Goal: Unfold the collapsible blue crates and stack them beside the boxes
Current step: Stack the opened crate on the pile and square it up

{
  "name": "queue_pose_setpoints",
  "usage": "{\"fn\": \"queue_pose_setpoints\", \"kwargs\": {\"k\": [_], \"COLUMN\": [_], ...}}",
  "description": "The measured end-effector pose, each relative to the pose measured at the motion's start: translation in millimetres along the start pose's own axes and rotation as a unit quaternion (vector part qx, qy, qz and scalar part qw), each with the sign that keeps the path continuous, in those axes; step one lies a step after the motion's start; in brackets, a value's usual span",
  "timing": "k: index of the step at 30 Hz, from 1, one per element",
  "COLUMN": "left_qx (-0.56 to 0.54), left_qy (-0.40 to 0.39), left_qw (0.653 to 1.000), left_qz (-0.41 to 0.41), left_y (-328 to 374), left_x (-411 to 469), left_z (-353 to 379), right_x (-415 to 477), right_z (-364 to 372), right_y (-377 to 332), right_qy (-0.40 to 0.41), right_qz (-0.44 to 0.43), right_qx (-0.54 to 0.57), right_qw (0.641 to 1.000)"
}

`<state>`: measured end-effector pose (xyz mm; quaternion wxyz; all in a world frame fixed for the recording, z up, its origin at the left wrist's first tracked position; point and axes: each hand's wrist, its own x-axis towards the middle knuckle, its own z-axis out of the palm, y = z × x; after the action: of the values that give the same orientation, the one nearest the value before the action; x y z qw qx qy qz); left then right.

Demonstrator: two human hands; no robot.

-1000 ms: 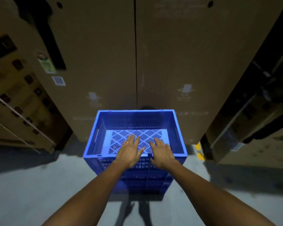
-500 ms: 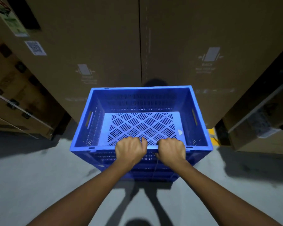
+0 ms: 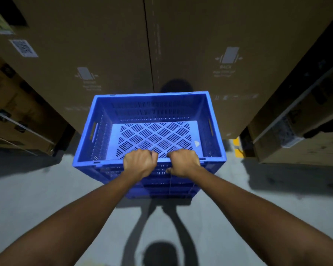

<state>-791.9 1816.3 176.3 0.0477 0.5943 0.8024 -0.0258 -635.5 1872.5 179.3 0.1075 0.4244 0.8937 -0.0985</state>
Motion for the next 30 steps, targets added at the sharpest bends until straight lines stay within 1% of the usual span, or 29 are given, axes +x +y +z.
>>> {"fn": "queue_pose_setpoints", "kwargs": {"k": [1,3,6,8,10,12,16,18,20,25,27,29,30], "left_qx": [-0.016,-0.049,-0.067,-0.063,-0.043,-0.017,0.046,0.054,0.043,-0.038,-0.056,-0.07,-0.076], "left_qy": [-0.002,-0.019,-0.062,-0.075,-0.062,-0.032,0.022,0.024,0.023,-0.04,-0.057,-0.067,-0.066], "left_qw": [1.0,0.997,0.988,0.985,0.988,0.993,0.995,0.996,0.996,0.995,0.992,0.989,0.988], "left_qz": [0.013,0.049,0.121,0.145,0.137,0.116,0.083,0.073,0.075,0.083,0.099,0.11,0.115], "left_y": [4,20,65,95,115,123,126,128,129,120,111,97,88], "left_x": [-1,-2,0,4,8,7,7,7,5,4,1,-5,-9], "left_z": [-3,-10,-13,-12,-9,-4,9,11,6,-4,-8,-20,-29], "right_x": [-3,-10,-25,-36,-40,-38,-30,-28,-29,-33,-40,-50,-55], "right_z": [-1,-2,0,0,2,6,23,25,21,6,1,-11,-20], "right_y": [6,22,63,92,108,109,113,115,112,95,84,71,65], "right_qy": [-0.013,-0.022,0.005,0.012,0.028,0.049,0.111,0.127,0.107,0.01,-0.022,-0.033,-0.023], "right_qz": [-0.022,-0.053,-0.043,-0.029,-0.015,-0.002,-0.012,-0.012,0.0,0.065,0.091,0.093,0.086], "right_qx": [0.003,-0.029,-0.082,-0.095,-0.099,-0.096,-0.094,-0.1,-0.111,-0.103,-0.088,-0.057,-0.039], "right_qw": [1.0,0.998,0.996,0.995,0.995,0.994,0.989,0.987,0.988,0.993,0.992,0.994,0.995]}}
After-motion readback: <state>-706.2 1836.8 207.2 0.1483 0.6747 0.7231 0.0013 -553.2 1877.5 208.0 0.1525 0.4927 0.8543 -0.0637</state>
